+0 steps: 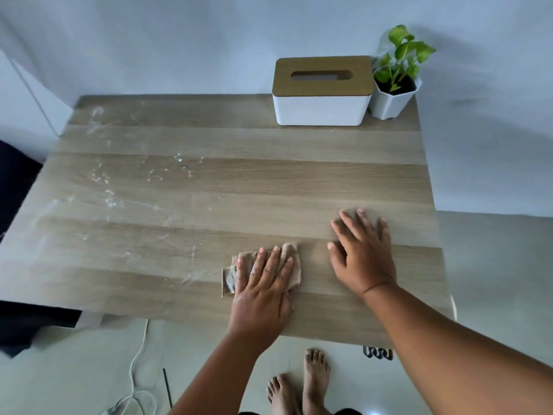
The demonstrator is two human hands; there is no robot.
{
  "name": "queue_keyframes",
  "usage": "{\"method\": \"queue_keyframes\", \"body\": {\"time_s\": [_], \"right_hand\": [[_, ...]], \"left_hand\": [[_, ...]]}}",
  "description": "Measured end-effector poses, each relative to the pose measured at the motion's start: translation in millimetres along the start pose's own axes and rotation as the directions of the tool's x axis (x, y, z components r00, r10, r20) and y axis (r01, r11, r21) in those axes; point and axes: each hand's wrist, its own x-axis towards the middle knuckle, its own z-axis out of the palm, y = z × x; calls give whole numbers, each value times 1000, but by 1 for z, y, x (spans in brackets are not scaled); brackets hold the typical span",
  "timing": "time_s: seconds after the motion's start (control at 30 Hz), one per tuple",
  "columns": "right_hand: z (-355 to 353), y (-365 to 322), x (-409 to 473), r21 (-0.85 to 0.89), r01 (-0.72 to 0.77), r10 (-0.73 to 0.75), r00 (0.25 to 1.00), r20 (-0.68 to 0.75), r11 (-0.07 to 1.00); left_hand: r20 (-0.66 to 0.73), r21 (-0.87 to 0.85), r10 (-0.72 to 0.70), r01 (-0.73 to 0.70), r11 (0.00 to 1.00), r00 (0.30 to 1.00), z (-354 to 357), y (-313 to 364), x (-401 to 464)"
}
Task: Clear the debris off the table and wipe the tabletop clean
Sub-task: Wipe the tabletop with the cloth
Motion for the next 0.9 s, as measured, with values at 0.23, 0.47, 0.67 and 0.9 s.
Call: {"method": "queue_keyframes", "body": {"time_s": [0.23, 0.47, 0.67, 0.9], "right_hand": [[1, -22, 4, 22, -19, 21, 998, -65, 1000], [22, -103, 4, 94, 19, -14, 999, -52, 995], [37, -150, 22, 84, -199, 198, 980, 20, 976], [59, -177, 51, -25, -375, 376, 925, 51, 927]], "left_hand": [[62, -14, -87, 88, 996, 994, -8, -21, -20], [3, -65, -188, 188, 980, 982, -16, -69, -51], [19, 7, -300, 300, 954, 954, -23, -129, -70], [38, 51, -454, 452, 891, 890, -27, -176, -22]]}}
